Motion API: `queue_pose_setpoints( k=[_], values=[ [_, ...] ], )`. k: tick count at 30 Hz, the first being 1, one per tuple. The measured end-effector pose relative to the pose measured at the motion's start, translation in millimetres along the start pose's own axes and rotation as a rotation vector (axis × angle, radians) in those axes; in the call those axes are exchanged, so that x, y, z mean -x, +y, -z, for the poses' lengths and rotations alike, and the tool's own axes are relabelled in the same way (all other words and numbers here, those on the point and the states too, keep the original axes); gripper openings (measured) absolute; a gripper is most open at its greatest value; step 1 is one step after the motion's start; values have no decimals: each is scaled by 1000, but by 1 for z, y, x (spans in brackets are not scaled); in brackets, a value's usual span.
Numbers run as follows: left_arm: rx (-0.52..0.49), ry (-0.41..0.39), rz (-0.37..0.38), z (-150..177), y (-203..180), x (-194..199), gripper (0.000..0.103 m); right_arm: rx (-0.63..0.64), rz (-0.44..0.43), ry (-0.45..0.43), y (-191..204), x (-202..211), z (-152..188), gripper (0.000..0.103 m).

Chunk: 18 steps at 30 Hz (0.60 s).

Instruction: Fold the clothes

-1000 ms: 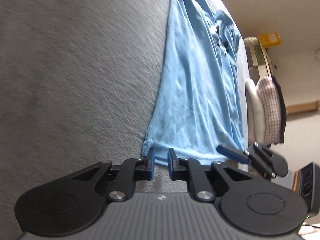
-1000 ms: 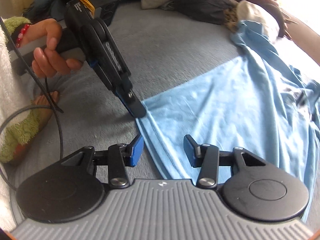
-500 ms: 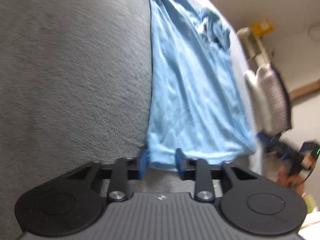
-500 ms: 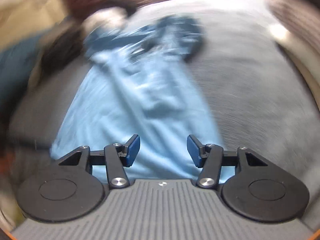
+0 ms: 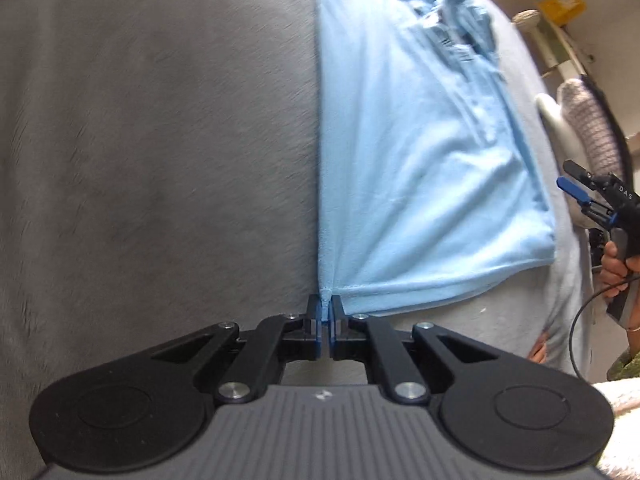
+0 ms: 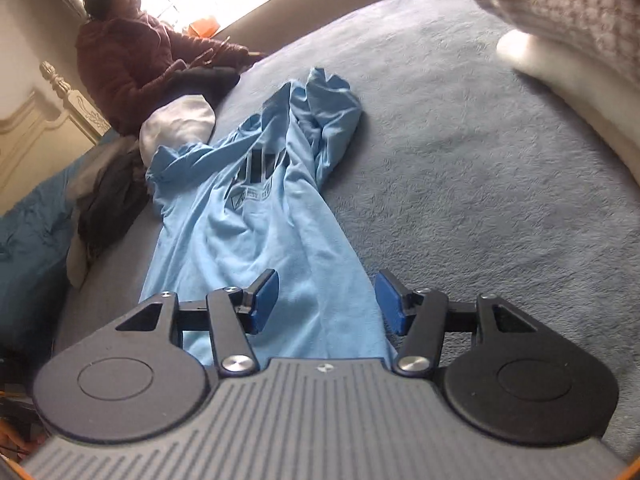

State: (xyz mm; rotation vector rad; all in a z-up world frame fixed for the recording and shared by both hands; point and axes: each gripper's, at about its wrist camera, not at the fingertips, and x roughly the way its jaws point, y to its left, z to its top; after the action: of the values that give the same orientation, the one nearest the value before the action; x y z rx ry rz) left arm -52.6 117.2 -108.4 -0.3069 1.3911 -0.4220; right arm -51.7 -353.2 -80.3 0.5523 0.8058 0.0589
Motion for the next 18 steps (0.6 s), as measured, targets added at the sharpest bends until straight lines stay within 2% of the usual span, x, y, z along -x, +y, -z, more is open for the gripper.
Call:
queue_pose_setpoints(
  k=[5,8,12,14,16,17,18],
  values=[
    [-9,22,13,-5,4,-10,4,-85,50,49,-24,-18,7,53],
    [-36,7,12,-8,1,-6,10,-134,41,54,-34,-17,10,53],
    [-138,-78,-103,-10,-10,15,30,-125,12,67,-34,-12,14,53],
    [-189,-139,-150,-12,-14,29,31,-111,-9,93,-32,-12,19,53],
    [-218,-189,-162,-15,-21,39,31,-104,-23,142,-32,-16,28,53],
    [-229,-209,-158,-18,-25,43,31,-106,-30,166,-33,-19,34,51],
    [-242,-218,-145,-21,-30,43,32,-104,-33,177,-32,-21,37,34]
  ],
)
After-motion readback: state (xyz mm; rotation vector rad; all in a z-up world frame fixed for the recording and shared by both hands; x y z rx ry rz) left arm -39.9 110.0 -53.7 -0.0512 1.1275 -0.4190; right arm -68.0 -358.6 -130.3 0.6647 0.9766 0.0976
